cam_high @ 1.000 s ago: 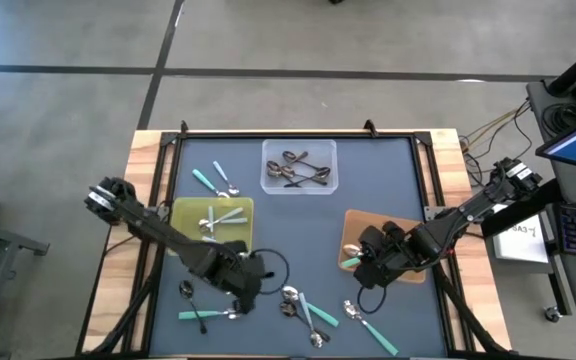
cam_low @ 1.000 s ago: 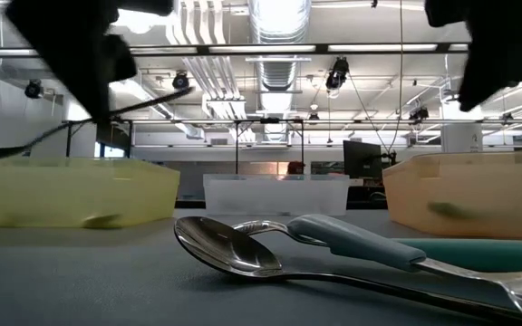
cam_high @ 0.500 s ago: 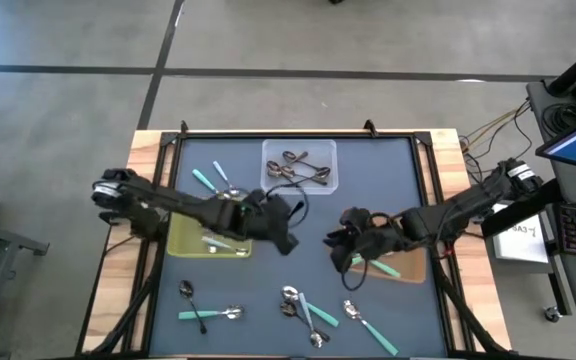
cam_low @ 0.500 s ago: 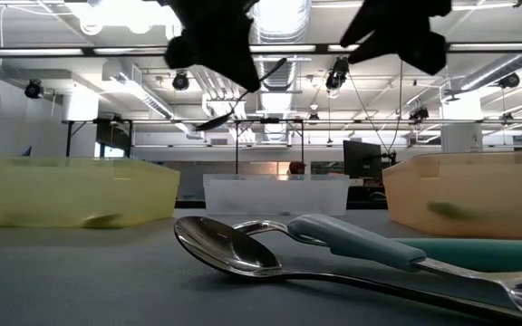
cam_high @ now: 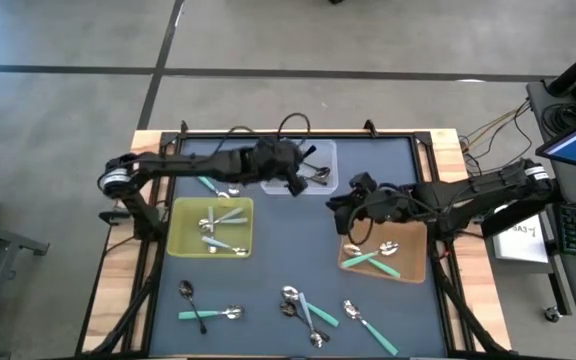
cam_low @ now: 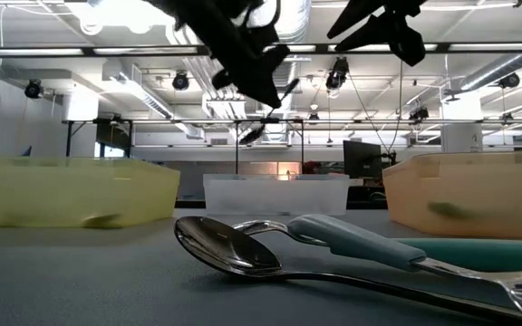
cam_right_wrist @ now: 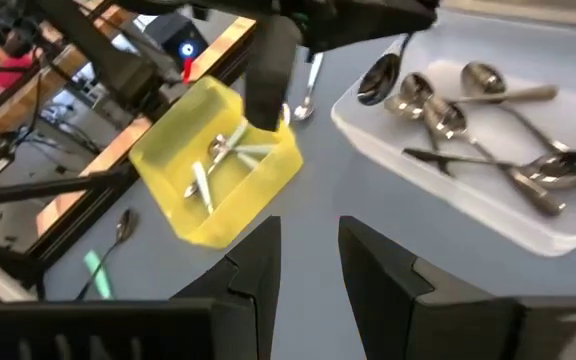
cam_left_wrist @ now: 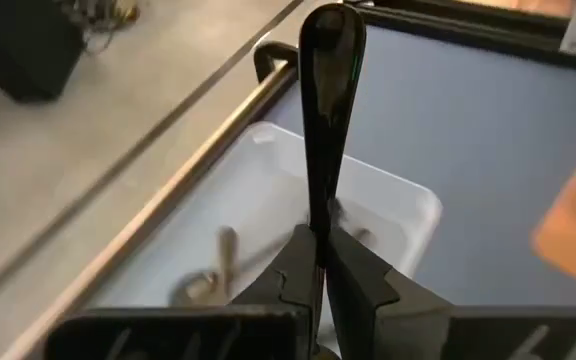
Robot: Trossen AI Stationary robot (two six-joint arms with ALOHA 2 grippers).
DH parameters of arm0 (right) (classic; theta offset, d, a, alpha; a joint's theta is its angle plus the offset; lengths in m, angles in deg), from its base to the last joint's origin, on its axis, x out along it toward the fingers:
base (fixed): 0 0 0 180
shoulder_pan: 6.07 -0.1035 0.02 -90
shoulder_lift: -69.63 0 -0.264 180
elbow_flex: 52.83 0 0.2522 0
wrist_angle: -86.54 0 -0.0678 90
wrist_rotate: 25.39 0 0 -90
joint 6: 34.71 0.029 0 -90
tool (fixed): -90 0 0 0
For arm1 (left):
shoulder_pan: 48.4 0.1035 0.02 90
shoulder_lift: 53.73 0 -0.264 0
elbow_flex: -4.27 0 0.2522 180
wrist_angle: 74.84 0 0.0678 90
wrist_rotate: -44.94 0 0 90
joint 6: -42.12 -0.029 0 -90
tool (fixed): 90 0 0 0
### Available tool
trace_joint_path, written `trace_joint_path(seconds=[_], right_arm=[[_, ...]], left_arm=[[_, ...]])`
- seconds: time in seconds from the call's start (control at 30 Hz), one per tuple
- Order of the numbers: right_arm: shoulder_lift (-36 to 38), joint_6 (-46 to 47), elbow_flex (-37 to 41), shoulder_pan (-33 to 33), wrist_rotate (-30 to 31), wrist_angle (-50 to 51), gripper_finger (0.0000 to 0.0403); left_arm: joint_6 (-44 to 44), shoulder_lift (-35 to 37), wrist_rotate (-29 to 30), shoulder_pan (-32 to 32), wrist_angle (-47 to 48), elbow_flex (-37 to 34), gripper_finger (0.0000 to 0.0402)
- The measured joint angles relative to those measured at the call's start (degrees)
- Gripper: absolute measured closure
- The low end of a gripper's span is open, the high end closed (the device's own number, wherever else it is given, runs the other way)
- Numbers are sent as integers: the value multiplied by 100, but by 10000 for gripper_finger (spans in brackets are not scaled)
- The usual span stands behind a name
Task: Sort silverware by color (type)
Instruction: Put the black spoon into the transparent bin
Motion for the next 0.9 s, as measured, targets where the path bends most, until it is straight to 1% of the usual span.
trace_joint_path(seconds=[0.13,0.3,0.37,0.47,0.57,0.73,0.8,0.83,0.9], right_arm=[[21,-222,0,242,1,12,307],[-27,-322,0,506,2,53,307],[-49,-422,0,602,2,65,307],[-59,-655,0,715,4,70,307],[-62,-663,0,800,4,123,307],[-62,-632,0,832,3,270,307],[-64,-610,0,831,-4,318,307],[-66,-610,0,829,-8,330,307],[-66,-609,0,821,-21,362,307]], left_arm=[[-994,-283,-443,443,-204,0,401],[-1592,-743,-611,776,-95,50,401],[-1620,-851,-638,807,-101,149,401],[-1629,-981,-651,804,245,368,390],[-1633,-1068,-661,798,743,661,367],[-1635,-1225,-654,817,1183,1066,322],[-1515,-1262,-672,817,1626,1219,305],[-1395,-1262,-725,813,1834,1310,298],[-1140,-1221,-1099,798,2245,1449,288]])
